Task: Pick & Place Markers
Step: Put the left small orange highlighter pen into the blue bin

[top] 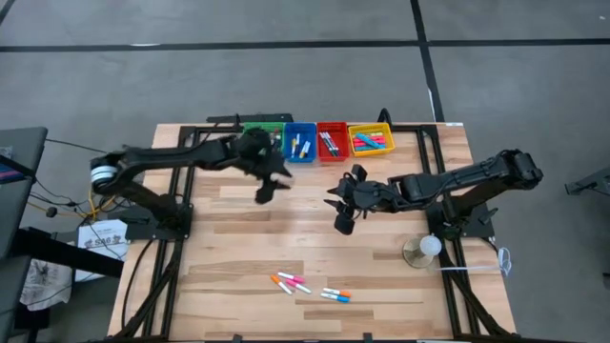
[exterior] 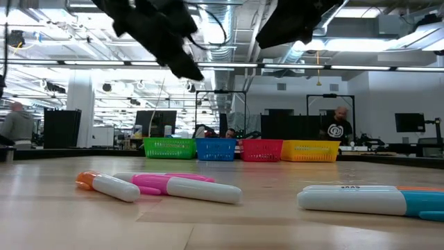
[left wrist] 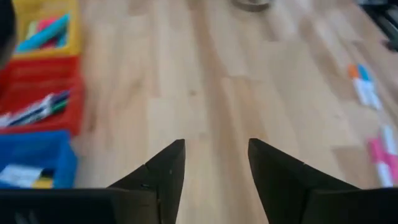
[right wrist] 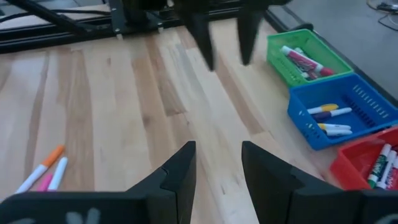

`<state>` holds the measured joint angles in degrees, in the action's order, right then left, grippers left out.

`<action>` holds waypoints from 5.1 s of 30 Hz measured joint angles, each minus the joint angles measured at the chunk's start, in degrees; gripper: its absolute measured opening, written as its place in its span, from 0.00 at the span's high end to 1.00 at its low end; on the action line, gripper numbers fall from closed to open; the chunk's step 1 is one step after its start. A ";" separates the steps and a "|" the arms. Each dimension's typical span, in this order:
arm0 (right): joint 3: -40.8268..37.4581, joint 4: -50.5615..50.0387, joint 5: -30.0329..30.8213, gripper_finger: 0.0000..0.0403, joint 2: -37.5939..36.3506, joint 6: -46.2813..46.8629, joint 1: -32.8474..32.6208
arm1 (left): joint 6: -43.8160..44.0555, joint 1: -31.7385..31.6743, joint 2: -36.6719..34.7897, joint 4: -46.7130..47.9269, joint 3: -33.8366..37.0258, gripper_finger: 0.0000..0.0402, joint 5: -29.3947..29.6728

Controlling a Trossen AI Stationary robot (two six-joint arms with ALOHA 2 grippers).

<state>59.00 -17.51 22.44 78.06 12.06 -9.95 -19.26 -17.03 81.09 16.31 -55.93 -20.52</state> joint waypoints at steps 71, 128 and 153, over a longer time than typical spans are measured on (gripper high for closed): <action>-1.49 -0.11 -11.76 0.71 0.02 4.43 -22.03 | 20.16 48.21 16.21 -34.39 17.98 0.65 21.53; -1.49 0.10 -10.99 0.71 0.04 11.91 -22.17 | 47.80 49.94 3.45 -37.27 17.62 0.89 48.05; -1.49 0.23 -5.77 0.71 0.04 11.53 -2.94 | 48.32 12.45 0.14 -37.39 17.56 0.88 44.95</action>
<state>57.52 -17.28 16.66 78.11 23.59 -12.89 29.06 -4.58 81.23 -21.08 -38.37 24.44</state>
